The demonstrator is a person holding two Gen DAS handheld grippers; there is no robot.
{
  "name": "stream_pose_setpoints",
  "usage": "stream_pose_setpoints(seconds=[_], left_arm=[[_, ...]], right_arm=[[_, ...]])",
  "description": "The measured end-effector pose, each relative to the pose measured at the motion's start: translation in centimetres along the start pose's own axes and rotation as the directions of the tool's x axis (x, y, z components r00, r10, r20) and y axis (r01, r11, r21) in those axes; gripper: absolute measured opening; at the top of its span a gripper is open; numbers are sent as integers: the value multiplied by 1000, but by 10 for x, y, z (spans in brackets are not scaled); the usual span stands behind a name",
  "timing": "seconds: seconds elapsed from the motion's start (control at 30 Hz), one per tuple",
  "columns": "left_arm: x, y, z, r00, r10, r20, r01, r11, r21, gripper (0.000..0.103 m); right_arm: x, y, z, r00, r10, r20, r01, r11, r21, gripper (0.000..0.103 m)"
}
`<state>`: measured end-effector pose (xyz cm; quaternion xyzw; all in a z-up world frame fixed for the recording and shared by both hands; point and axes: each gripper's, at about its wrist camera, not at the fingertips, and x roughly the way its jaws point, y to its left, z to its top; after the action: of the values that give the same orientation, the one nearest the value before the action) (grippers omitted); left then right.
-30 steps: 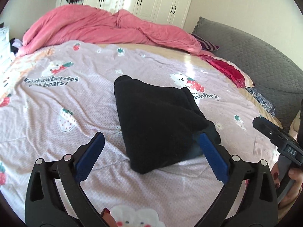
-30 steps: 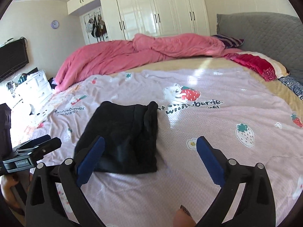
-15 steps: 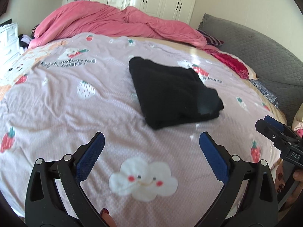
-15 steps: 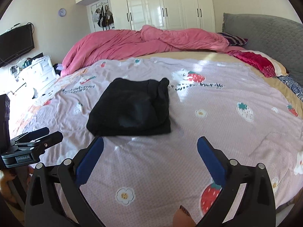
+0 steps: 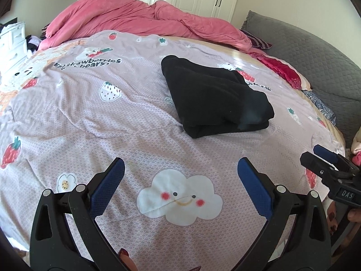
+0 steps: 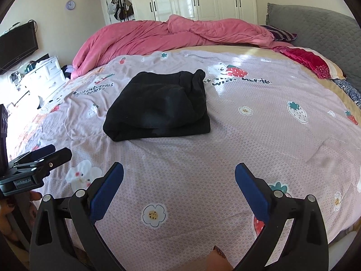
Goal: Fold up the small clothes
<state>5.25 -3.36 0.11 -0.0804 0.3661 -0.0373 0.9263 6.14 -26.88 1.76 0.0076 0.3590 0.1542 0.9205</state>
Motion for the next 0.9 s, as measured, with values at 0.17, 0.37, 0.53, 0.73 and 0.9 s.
stream_pose_setpoints(seconds=[0.17,0.37,0.53,0.73,0.9], left_arm=[[0,-1,-1,1000,7,-6,-7,1000,1,94],[0,1,-1,1000,19,-8,-19,1000,-3,94],[0,1,0,1000,28,-11,-28,1000,0,94],[-1,1,0,999,35,-11,-35,999,1,94],[-1,0,0,999,44,-15,-43,999,8,94]], right_arm=[[2,2,-1,1000,8,-8,-8,1000,-1,99],[3,4,1,1000,5,-6,-5,1000,-3,99],[3,3,2,1000,8,-7,-8,1000,9,99],[4,2,0,1000,8,-12,-8,1000,21,99],[3,3,0,1000,7,-10,-7,1000,12,99]])
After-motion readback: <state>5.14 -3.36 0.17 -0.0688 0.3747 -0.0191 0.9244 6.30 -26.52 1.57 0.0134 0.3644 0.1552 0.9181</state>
